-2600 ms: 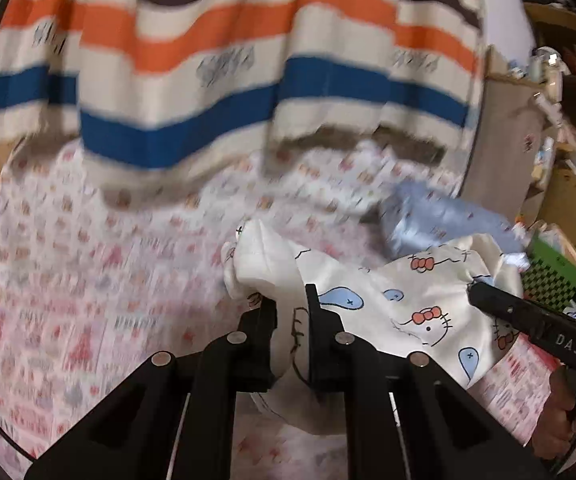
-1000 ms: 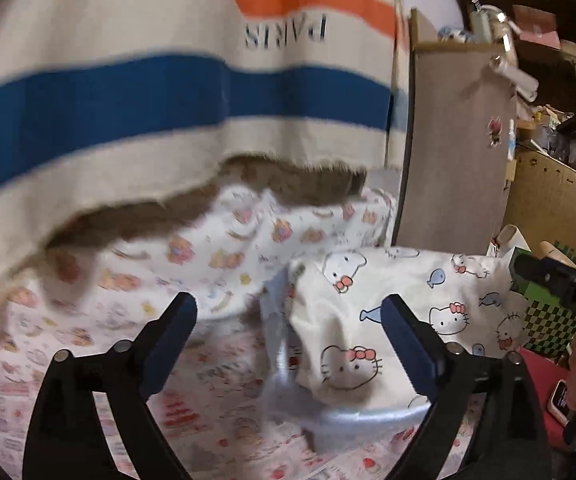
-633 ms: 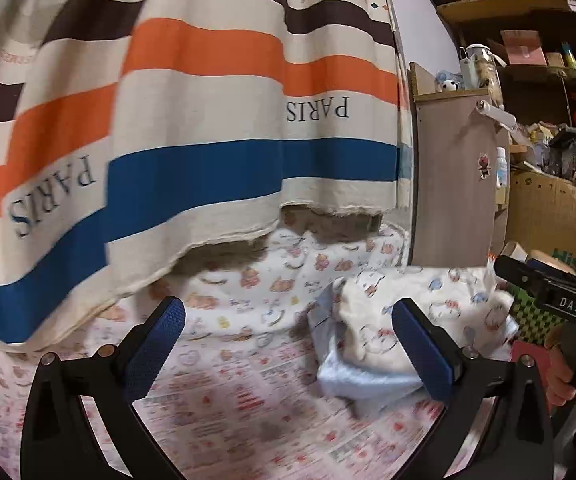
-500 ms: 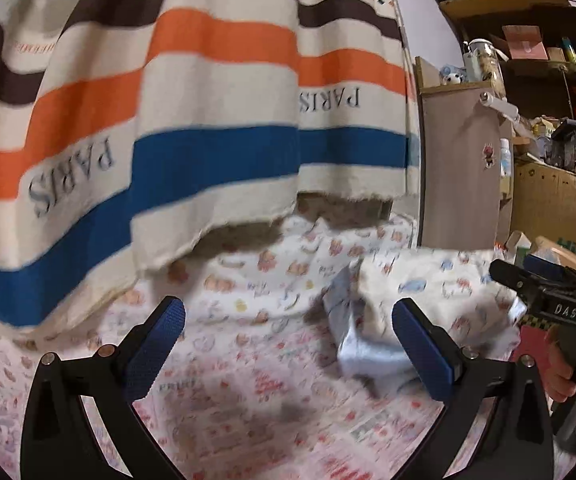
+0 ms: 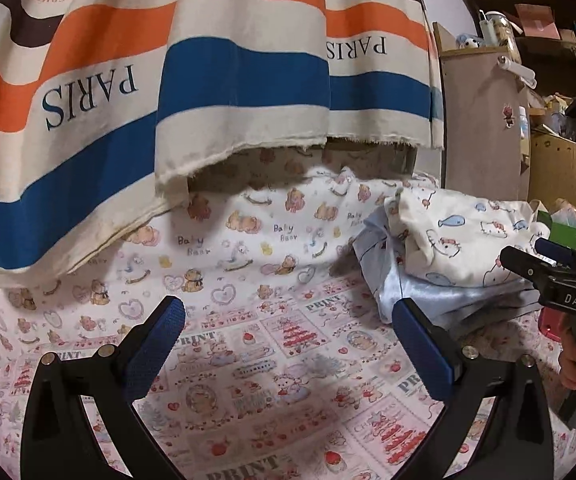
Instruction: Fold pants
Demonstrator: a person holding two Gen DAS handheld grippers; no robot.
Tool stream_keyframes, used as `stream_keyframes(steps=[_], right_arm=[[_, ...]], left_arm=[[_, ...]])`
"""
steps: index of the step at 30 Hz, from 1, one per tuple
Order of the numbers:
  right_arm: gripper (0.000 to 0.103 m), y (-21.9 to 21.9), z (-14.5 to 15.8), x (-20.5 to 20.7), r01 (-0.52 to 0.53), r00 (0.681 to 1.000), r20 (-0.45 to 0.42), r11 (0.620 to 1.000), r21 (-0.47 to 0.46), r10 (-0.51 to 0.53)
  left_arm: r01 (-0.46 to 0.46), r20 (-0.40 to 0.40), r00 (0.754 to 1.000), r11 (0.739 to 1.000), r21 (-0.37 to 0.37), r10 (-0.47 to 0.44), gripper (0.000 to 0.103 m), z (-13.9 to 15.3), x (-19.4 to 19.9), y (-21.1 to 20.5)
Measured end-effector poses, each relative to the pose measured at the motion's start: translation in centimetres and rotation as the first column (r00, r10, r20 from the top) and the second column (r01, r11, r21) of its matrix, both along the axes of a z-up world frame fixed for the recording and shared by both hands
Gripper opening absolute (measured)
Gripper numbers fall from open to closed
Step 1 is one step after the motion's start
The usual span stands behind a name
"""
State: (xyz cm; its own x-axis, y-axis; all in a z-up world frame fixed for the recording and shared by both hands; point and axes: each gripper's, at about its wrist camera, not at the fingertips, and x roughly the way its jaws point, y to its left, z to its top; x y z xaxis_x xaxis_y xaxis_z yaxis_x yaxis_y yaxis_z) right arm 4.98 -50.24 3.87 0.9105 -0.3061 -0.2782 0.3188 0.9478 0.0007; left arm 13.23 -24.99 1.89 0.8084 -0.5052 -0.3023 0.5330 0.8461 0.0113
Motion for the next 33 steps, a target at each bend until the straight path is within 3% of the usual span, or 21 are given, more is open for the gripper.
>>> stream_keyframes(steps=[3, 10, 16, 33], right_arm=[[0.103, -0.6, -0.2, 0.3, 0.007, 1.000, -0.012, 1.000, 0.025, -0.007], [0.103, -2.3, -0.3, -0.2, 0.065, 0.998, 0.010, 0.993, 0.100, -0.067], [0.103, -3.0, -0.3, -0.4, 0.076, 0.997, 0.012, 0.989, 0.130, -0.078], [0.103, 1.1, 0.0, 0.1, 0.026, 1.000, -0.001, 0.998, -0.059, -0.027]], left_arm=[[0.007, -0.027, 1.000, 1.000, -0.017, -0.007, 0.103, -0.2, 0.1, 0.0], [-0.018, 0.019, 1.000, 1.000, 0.004, 0.017, 0.103, 0.0, -0.9, -0.4], [-0.042, -0.006, 0.999, 0.999, -0.021, 0.042, 0.103, -0.1, -0.3, 0.3], [-0.046, -0.004, 0.999, 0.999, -0.016, 0.046, 0.103, -0.2, -0.4, 0.1]])
